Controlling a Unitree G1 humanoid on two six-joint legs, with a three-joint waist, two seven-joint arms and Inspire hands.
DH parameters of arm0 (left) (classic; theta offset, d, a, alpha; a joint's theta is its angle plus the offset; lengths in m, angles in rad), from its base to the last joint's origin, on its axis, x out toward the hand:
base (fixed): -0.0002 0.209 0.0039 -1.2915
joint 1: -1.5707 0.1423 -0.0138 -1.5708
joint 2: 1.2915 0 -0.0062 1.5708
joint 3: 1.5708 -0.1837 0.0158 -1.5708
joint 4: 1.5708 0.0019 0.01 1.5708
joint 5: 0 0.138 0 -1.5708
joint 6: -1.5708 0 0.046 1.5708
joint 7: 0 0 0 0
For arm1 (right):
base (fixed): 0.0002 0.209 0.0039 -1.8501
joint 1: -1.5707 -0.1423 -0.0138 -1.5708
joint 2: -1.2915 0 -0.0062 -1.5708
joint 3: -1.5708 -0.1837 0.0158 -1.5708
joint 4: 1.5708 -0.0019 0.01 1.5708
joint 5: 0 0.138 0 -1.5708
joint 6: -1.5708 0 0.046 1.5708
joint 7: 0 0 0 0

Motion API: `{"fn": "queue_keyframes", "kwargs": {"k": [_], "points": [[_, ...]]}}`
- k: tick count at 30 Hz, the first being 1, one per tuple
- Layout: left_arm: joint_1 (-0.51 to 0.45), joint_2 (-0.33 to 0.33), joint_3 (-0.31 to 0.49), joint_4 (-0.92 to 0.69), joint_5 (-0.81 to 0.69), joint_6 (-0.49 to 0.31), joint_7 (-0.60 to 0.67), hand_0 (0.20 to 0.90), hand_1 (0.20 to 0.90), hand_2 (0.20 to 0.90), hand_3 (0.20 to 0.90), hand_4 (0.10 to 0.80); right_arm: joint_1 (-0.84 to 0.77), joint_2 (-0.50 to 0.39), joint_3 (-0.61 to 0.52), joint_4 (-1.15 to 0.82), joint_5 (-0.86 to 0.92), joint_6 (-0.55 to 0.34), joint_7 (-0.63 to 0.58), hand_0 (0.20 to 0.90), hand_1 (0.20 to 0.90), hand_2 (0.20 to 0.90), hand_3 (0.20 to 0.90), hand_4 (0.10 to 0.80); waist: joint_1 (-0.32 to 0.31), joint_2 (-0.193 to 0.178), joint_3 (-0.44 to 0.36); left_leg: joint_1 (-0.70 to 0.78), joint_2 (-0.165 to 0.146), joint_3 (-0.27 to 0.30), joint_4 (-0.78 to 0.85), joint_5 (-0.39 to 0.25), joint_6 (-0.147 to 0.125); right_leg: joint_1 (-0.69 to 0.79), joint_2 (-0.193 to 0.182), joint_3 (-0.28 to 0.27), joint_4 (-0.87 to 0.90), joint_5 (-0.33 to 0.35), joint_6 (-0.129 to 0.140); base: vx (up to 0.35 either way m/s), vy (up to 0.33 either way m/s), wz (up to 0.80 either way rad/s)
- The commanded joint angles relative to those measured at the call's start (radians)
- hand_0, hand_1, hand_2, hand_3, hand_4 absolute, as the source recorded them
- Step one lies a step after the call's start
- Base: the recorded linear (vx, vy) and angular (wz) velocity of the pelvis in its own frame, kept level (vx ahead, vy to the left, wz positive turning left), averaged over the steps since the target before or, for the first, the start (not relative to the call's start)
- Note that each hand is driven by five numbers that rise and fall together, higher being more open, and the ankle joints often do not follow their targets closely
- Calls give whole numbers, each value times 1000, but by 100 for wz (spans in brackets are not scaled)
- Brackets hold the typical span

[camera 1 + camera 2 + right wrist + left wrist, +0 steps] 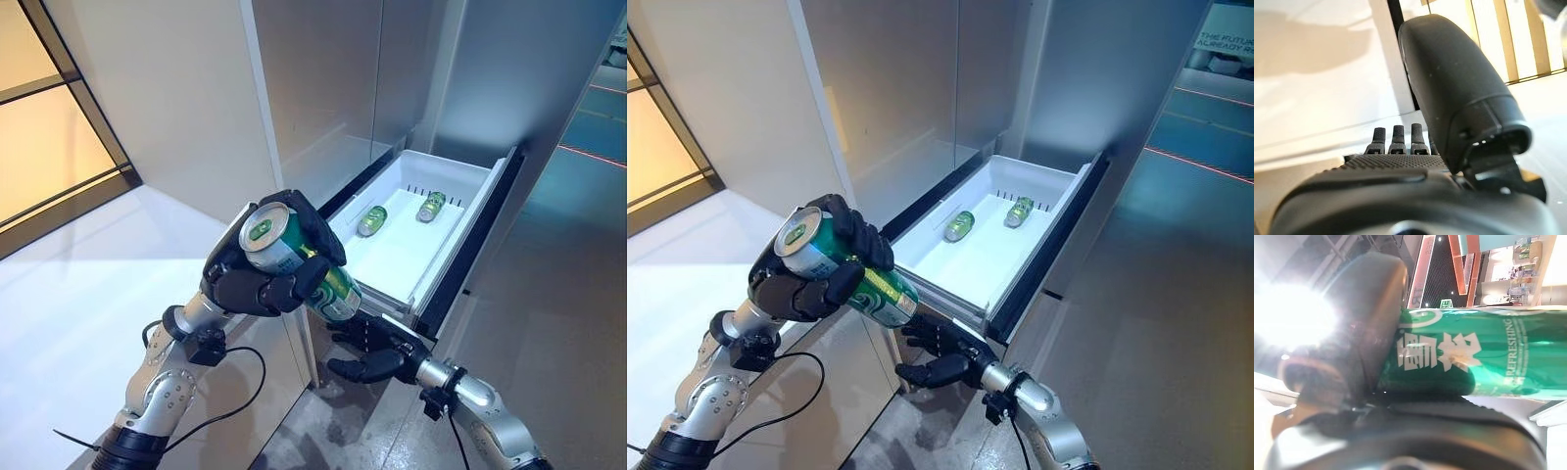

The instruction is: Put drinks into fridge and close the fridge

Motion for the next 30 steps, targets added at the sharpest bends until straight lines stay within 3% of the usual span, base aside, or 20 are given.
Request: {"fn": "queue_keyframes", "kwargs": {"k": [1, 16, 18, 20, 30], "points": [[-127, -7, 13, -59, -71, -73, 38, 300, 300, 300, 200, 100, -140, 24, -17, -109, 49, -122, -40, 900, 900, 900, 900, 800, 0, -17, -43, 9, -46, -51, 11, -76, 24, 3, 27, -19, 99, -132, 29, -19, -14, 3], [-129, -64, -28, -34, 39, -32, 56, 300, 300, 300, 200, 100, -216, 27, -7, -179, 38, -128, -69, 900, 900, 900, 900, 800, 8, -14, -41, 4, -54, -59, 20, -82, 32, -4, 18, -31, 111, -135, 25, 0, 0, 0], [-99, -54, 30, -33, 30, -15, 14, 300, 300, 300, 200, 100, -150, -49, -116, -186, 114, -170, 62, 900, 900, 900, 900, 800, 0, -15, -50, -2, -50, -46, 17, -83, 27, -16, 22, -28, 114, -134, 28, 0, 0, 0], [-81, -16, 84, -63, 2, 13, 21, 300, 300, 300, 200, 100, -106, -60, -217, -161, 168, -168, 188, 900, 900, 900, 900, 800, -17, -20, -49, 4, -46, -41, 15, -87, 30, -16, 21, -26, 115, -134, 33, 0, 0, 0], [-115, -41, 3, -33, 106, 7, 61, 300, 300, 300, 200, 100, -163, -16, -67, -208, 32, -119, 68, 900, 900, 900, 900, 800, -6, -22, -40, 2, -51, -53, 20, -80, 32, -11, 25, -17, 115, -133, 29, 0, 0, -1]]}}
